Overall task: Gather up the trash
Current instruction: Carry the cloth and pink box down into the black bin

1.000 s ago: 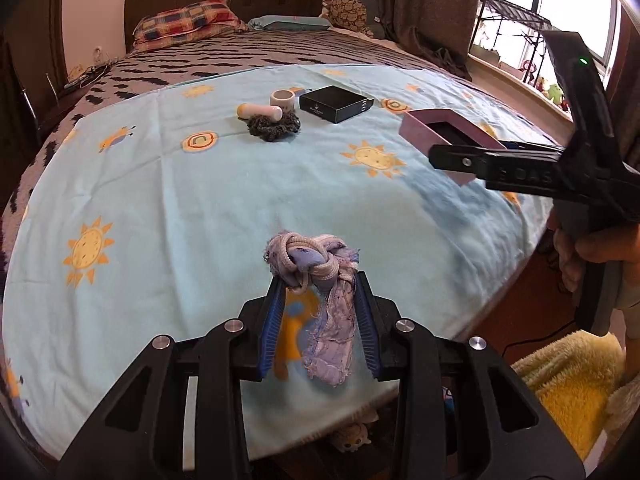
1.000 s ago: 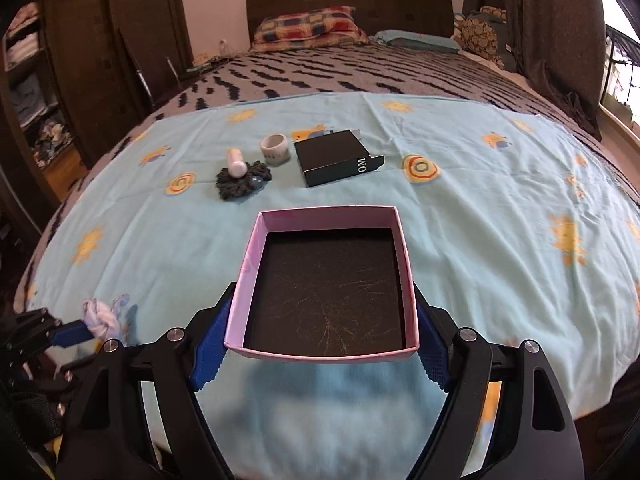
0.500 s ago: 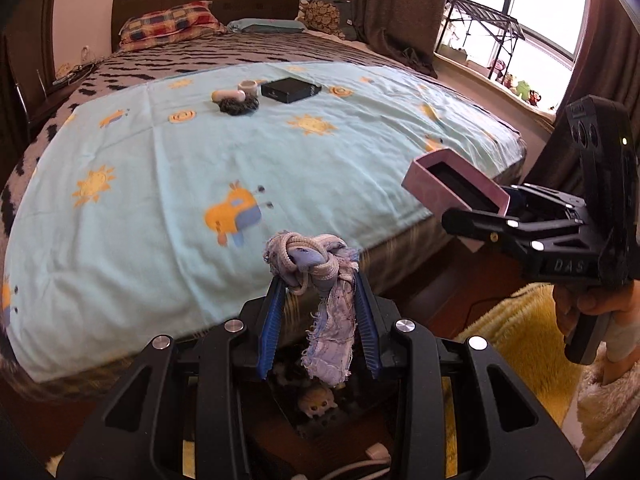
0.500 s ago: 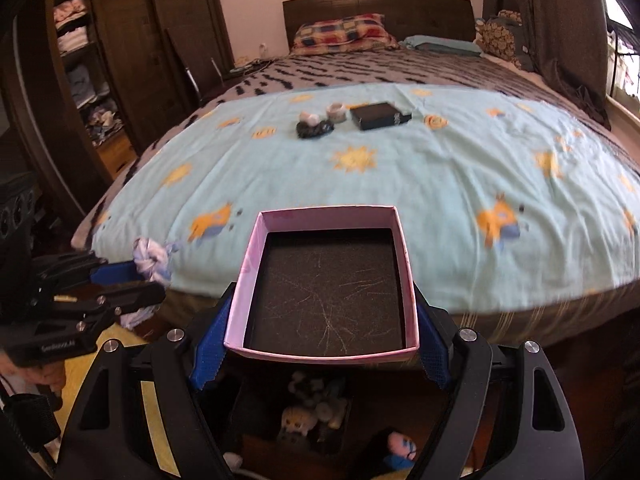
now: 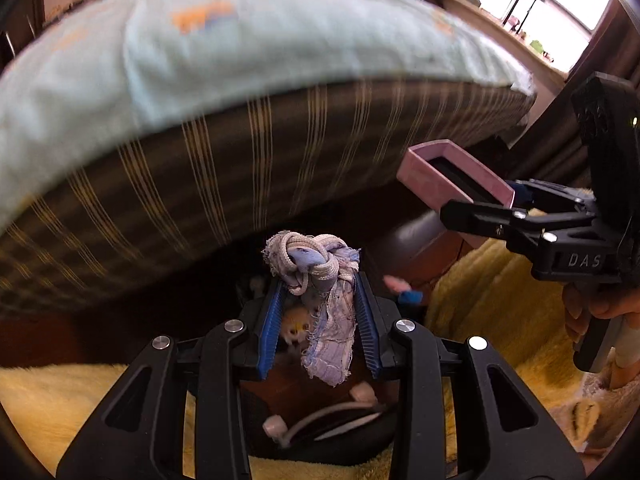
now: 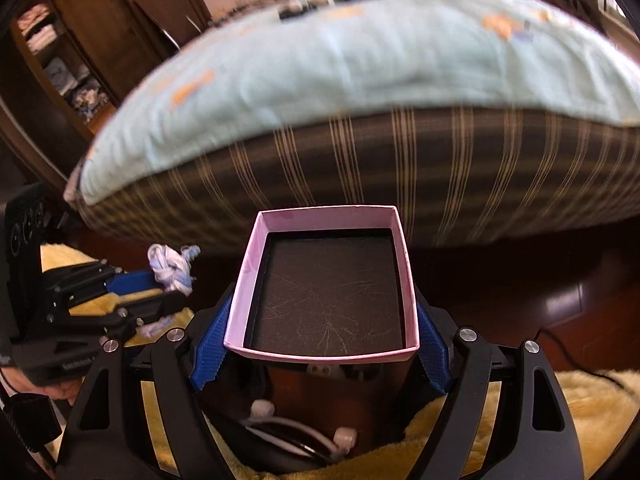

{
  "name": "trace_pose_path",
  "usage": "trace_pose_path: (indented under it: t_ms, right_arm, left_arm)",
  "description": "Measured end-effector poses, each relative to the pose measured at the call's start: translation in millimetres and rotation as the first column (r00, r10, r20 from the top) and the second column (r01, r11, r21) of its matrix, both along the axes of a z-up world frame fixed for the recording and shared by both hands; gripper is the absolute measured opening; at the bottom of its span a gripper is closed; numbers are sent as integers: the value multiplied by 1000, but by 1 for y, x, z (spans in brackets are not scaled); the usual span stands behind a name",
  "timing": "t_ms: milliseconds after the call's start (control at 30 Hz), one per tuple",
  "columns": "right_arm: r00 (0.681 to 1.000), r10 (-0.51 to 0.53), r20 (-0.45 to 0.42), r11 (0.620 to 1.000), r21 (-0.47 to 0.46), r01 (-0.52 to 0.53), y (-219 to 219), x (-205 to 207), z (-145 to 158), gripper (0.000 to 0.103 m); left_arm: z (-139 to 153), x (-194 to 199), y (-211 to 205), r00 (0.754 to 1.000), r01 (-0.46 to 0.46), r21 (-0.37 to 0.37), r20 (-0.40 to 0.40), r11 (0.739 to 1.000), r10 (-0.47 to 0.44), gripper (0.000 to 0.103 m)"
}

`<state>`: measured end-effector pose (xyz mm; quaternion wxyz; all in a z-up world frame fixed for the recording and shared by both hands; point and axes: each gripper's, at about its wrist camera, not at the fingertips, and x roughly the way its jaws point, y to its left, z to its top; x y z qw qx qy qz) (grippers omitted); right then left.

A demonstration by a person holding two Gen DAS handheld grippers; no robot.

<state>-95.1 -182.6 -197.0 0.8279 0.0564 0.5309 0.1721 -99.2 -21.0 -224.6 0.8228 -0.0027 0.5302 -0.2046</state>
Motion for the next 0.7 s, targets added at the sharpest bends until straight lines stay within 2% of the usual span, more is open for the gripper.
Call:
trace_pose_path:
  t_ms: [167,400,500,700]
  right_arm:
    - [998,-2,-61,1000,-14,2,8,7,-29,80]
    - [993,-8,-121,1000,-29,5,16,22,-65,80]
    - [991,-7,-137,1000,-3,7,13,24,-72,80]
    - [994,-12,-107,999,42,16,13,24,-69,81]
  left_arm:
    - [-37,10,-3,996,-10,5,-84,1000,10,33]
    - [-77,23,-4,987,-19,10,-159,1000,20,33]
    - [-84,26,-4,986,-20,5,-168,1000,21,34]
    - [-88,28,1,983,-43,19,-180,999,46,41]
